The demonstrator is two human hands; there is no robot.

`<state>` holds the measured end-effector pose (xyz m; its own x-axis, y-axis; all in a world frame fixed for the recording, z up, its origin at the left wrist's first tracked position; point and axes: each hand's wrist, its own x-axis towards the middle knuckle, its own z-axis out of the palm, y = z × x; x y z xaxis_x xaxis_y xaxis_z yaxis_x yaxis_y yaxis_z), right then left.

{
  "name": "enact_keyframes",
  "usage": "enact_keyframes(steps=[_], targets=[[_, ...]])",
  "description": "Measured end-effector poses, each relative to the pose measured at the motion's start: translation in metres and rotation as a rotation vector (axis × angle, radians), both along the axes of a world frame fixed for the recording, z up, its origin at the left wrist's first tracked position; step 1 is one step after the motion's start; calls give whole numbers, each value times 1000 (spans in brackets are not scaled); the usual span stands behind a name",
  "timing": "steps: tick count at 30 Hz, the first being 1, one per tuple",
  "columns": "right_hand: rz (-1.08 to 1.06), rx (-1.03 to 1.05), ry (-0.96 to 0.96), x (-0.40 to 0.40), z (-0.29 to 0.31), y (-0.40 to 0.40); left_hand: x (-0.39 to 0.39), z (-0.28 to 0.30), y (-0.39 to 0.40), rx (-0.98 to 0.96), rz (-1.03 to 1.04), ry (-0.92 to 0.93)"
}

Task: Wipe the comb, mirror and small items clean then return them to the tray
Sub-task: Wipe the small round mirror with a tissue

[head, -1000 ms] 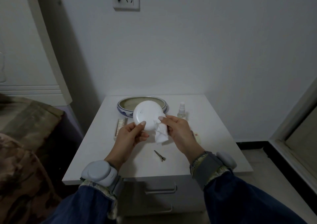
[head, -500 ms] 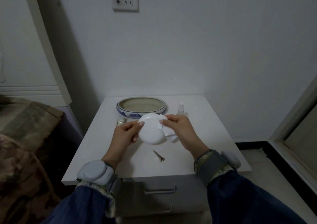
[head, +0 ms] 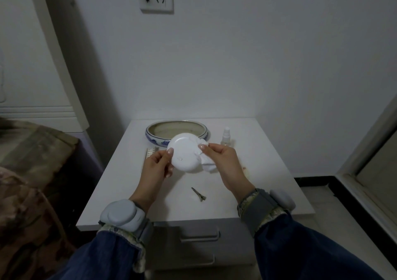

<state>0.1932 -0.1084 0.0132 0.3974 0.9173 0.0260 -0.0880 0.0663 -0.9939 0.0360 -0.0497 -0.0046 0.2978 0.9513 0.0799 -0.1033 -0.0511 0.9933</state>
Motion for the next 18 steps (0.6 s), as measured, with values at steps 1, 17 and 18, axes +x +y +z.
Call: enact_keyframes(steps=[1,17,18], targets=[[4,-8,-3,-1,0,0,1,0,0,-34,-3,-30],[-34,-37,85,-1,-2,2,4,-3,1,-163,-121,-85],[-43,-35,81,0,-2,2,4,-3,1,-159,-132,-74]])
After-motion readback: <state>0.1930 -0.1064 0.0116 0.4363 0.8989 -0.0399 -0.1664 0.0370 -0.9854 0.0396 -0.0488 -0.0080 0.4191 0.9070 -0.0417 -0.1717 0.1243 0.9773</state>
